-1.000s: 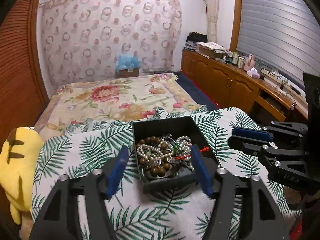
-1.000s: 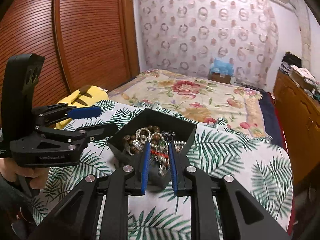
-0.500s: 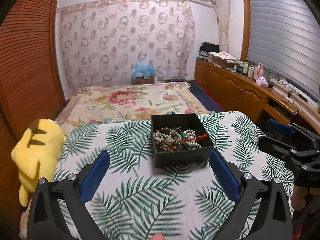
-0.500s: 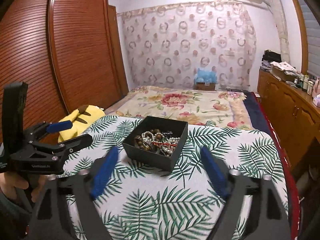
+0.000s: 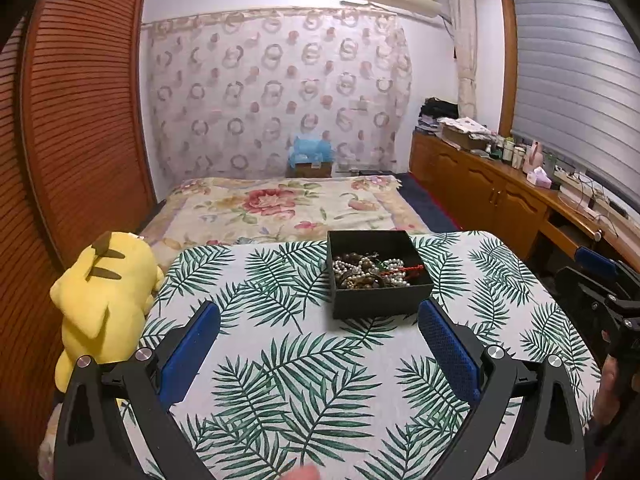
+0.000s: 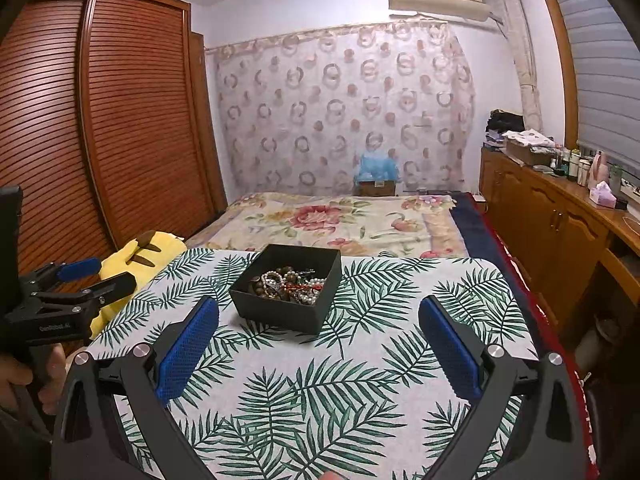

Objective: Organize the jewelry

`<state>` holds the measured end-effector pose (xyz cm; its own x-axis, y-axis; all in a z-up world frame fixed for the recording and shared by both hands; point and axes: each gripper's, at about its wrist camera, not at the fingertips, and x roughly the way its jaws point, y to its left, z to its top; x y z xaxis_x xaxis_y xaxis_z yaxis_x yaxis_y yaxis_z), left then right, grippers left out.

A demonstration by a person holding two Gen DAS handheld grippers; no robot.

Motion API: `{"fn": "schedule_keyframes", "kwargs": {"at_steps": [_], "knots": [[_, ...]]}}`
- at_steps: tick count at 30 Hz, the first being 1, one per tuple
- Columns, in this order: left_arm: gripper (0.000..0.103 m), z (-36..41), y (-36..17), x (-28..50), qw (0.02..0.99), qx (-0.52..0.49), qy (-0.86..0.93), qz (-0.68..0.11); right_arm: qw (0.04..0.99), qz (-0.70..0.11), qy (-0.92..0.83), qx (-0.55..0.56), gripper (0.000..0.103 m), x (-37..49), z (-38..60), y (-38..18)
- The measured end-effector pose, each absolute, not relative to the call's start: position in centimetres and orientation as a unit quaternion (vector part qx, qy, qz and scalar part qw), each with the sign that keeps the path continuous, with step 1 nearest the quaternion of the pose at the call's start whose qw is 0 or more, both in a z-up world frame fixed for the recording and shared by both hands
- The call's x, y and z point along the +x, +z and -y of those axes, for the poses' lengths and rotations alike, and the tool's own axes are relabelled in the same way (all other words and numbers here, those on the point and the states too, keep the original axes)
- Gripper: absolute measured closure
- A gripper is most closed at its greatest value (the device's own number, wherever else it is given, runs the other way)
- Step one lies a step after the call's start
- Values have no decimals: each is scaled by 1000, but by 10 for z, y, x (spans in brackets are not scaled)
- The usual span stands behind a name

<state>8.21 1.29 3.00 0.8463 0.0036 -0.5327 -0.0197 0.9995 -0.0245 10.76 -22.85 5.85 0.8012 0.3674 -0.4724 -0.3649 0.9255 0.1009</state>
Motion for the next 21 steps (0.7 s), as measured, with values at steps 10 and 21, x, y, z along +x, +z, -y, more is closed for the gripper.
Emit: {"fn": "schedule_keyframes", "kwargs": {"at_steps": [10, 21], "knots": [[7, -16, 29, 79, 962, -16, 5, -274, 951, -247, 185, 2, 2, 108, 229, 55], [7, -14, 30, 75, 963, -14, 4, -271, 951, -248, 184, 1, 2, 109, 229, 52]]}}
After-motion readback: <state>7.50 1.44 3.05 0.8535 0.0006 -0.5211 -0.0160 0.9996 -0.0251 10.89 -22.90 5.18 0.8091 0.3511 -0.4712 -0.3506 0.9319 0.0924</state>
